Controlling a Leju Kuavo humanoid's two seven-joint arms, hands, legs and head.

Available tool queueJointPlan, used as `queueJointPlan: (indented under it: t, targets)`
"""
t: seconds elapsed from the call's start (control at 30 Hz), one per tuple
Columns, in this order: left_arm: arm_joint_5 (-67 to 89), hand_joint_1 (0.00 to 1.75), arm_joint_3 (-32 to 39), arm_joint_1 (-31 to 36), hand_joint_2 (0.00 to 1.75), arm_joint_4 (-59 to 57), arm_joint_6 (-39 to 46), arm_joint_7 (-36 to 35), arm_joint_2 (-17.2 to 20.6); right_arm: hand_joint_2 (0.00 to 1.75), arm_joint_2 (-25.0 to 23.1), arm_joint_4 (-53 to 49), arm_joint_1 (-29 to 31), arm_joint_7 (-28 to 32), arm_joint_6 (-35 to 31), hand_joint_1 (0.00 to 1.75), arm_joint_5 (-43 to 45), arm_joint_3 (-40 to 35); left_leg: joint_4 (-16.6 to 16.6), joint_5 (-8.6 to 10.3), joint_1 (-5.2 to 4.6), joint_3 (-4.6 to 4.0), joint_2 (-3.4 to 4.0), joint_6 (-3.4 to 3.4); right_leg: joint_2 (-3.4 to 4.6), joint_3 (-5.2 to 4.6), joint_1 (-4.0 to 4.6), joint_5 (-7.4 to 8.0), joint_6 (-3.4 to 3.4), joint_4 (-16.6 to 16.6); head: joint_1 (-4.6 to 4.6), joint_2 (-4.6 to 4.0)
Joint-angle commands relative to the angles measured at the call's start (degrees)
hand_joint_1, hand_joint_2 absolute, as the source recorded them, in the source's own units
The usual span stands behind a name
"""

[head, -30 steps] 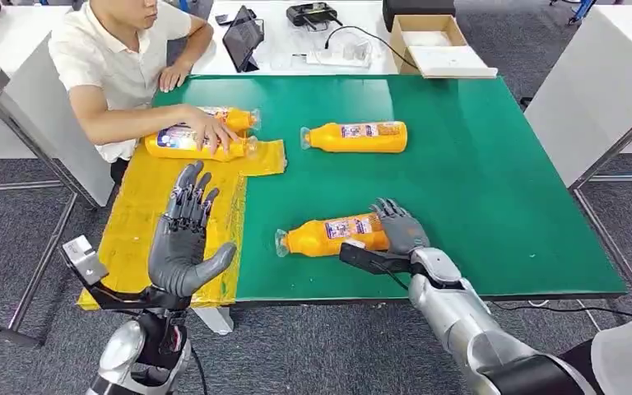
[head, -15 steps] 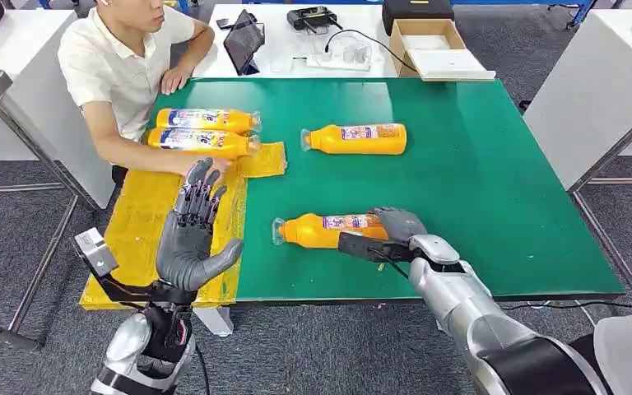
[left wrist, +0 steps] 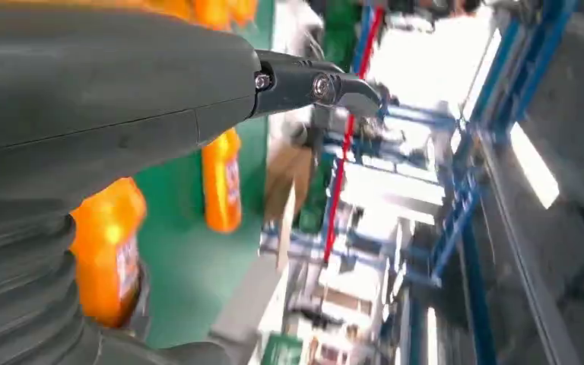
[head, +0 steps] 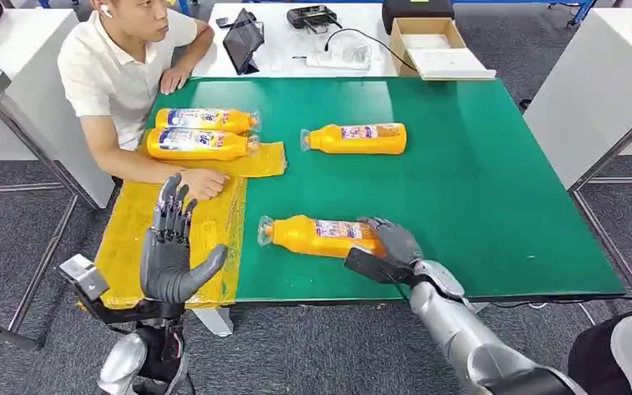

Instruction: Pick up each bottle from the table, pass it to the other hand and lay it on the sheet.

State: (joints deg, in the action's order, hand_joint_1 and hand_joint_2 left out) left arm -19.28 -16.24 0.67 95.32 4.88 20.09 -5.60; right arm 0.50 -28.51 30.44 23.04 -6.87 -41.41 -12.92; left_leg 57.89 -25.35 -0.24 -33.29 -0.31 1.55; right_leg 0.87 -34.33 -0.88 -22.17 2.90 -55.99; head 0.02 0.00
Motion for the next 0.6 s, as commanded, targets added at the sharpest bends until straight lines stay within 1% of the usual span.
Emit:
queueJointPlan:
  t: [0.03, 0.07, 0.17, 0.2, 0.23, 0.27, 0.3, 0.37, 0.47, 0.5, 0.57, 0.6]
  targets:
    - [-1.94, 0.0, 3.53, -5.18, 1.75, 0.39, -1.05, -2.64, -1.07, 1.75, -1.25, -17.97, -9.78, 0.46, -9.37, 1.75, 3.73, 1.81, -0.03, -0.07, 0.08, -0.08, 0.0, -0.12, -0.1, -0.07, 0.09, -0.08, -0.14, 0.05, 0.0, -0.02]
    - [-2.37, 0.0, 3.38, -5.85, 1.75, -0.15, -1.52, -2.8, -1.47, 1.75, -1.5, -21.86, -11.89, 0.75, -11.15, 1.75, 4.72, 1.63, -0.05, -0.04, 0.05, -0.18, -0.01, -0.09, -0.07, -0.19, 0.05, -0.06, -0.1, 0.05, 0.0, 0.0]
    - [-2.73, 0.0, 1.42, -5.93, 1.75, -2.27, -2.54, -2.93, -1.5, 1.75, -2.54, -28.12, -16.38, 0.87, -12.13, 1.75, 8.2, 0.87, -0.05, -0.11, 0.05, -0.25, -0.22, -0.11, -0.17, -0.19, 0.06, -0.17, -0.11, 0.03, 0.0, 0.0]
    - [-1.1, 0.0, 0.54, -5.75, 1.75, -2.55, -2.59, -2.18, -0.96, 1.75, -2.67, -28.5, -16.87, 1.15, -12.98, 1.75, 8.09, 0.63, -0.04, -0.07, 0.02, -0.38, -0.3, -0.07, -0.2, -0.29, 0.01, -0.14, -0.06, 0.02, 0.0, 0.0]
    - [5.09, 0.0, -0.93, -5.21, 1.75, -3.54, 0.05, -0.01, -0.18, 1.75, -2.58, -28.49, -17.34, 1.1, -14.54, 1.75, 7.47, -0.23, -0.05, -0.04, 0.03, -0.48, -0.29, -0.06, -0.17, -0.41, 0.01, -0.1, -0.04, 0.03, 0.02, 0.0]
    - [10.68, 0.0, -2.94, -4.41, 1.75, -5.41, 2.36, -0.87, 0.85, 1.75, -2.93, -28.86, -17.96, 1.98, -15.72, 1.75, 8.26, 0.08, -0.09, -0.06, 0.03, -0.47, -0.34, -0.09, -0.25, -0.37, 0.02, -0.15, -0.07, 0.05, 0.0, 0.0]
    - [12.07, 0.0, -3.36, -4.19, 1.75, -6.13, 2.95, -0.39, 0.79, 1.75, -3.04, -29.05, -18.24, 2.41, -16.09, 1.75, 8.69, 0.21, -0.08, -0.1, 0.06, -0.45, -0.32, -0.12, -0.26, -0.35, 0.05, -0.18, -0.11, 0.05, 0.02, -0.02]
    - [13.03, 0.0, -3.83, -3.92, 1.75, -7.91, 3.39, 0.23, 0.23, 1.75, -3.07, -29.7, -18.77, 2.91, -16.46, 1.75, 9.45, 0.23, -0.12, -0.08, 0.04, -0.46, -0.38, -0.13, -0.32, -0.37, 0.03, -0.2, -0.11, 0.06, 0.0, 0.0]
    - [13.03, 0.0, -3.83, -3.92, 1.75, -7.91, 3.39, 0.23, 0.23, 1.75, -3.07, -29.7, -18.77, 2.91, -16.46, 1.75, 9.45, 0.23, -0.06, -0.04, 0.01, -0.71, -0.33, -0.09, -0.24, -0.61, -0.01, -0.13, -0.06, 0.05, 0.0, -0.02]
    - [12.04, 0.0, -4.08, -4.1, 1.75, -7.87, 2.29, -0.3, 0.11, 1.75, -3.24, -30.41, -19.06, 3.19, -16.6, 1.75, 10.3, 0.62, -0.07, -0.08, 0.03, -0.62, -0.29, -0.11, -0.22, -0.53, 0.01, -0.16, -0.09, 0.06, 0.02, 0.0]
    - [10.12, 0.0, -4.67, -4.33, 1.75, -7.66, -0.16, -0.47, 0.32, 1.75, -3.64, -30.9, -19.44, 3.69, -16.19, 1.75, 11.14, 0.33, -0.04, -0.05, 0.01, -0.75, -0.24, -0.08, -0.16, -0.68, -0.01, -0.11, -0.05, 0.03, 0.0, -0.02]
    - [9.57, 0.0, -4.91, -4.43, 1.75, -7.61, -1.04, -0.26, 0.38, 1.75, -3.8, -30.91, -19.42, 3.76, -15.77, 1.75, 11.28, -0.03, -0.04, -0.1, 0.04, -0.63, -0.21, -0.13, -0.18, -0.56, 0.02, -0.16, -0.11, 0.03, 0.0, 0.0]
